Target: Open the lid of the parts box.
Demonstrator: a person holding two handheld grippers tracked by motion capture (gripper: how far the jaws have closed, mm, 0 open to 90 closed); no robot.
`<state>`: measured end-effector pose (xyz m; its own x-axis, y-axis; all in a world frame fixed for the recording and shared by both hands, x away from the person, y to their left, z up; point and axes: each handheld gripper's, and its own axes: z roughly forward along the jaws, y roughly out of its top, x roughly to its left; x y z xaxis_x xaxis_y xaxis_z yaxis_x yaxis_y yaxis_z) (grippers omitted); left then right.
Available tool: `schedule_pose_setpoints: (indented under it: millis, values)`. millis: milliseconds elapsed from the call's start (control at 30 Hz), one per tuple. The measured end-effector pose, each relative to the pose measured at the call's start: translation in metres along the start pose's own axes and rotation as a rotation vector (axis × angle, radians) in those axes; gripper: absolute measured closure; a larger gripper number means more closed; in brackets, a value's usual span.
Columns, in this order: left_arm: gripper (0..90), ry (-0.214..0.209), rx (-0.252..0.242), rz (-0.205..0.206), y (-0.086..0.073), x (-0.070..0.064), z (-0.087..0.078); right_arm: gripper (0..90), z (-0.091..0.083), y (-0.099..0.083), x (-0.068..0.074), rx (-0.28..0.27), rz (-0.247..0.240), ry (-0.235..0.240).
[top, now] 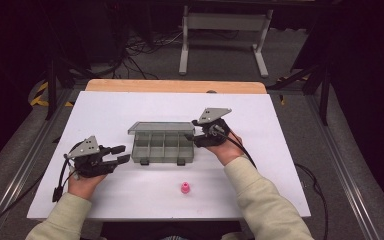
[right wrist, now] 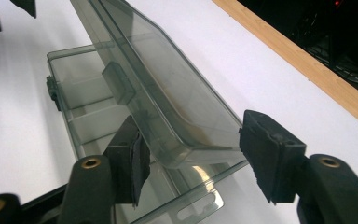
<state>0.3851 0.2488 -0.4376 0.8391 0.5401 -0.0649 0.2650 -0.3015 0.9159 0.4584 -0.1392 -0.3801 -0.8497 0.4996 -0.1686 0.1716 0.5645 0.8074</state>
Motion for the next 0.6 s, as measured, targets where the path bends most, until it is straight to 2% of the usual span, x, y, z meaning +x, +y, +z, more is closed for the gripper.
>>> schedule_pose_setpoints:
  millis: [233, 367, 600]
  values:
    - [50.9, 0.008, -0.017, -0.003, -0.001, 0.0, -0.006, 49.5, 0.0, 0.009, -0.012, -0.023, 0.024, 0.009]
    - [48.8, 0.013, -0.021, -0.009, -0.002, 0.0, -0.009, 52.3, -0.001, 0.012, -0.019, -0.042, 0.037, -0.007]
    - [45.4, 0.026, -0.039, -0.01, -0.003, 0.001, -0.013, 57.7, 0.003, 0.013, -0.023, -0.063, 0.05, -0.033]
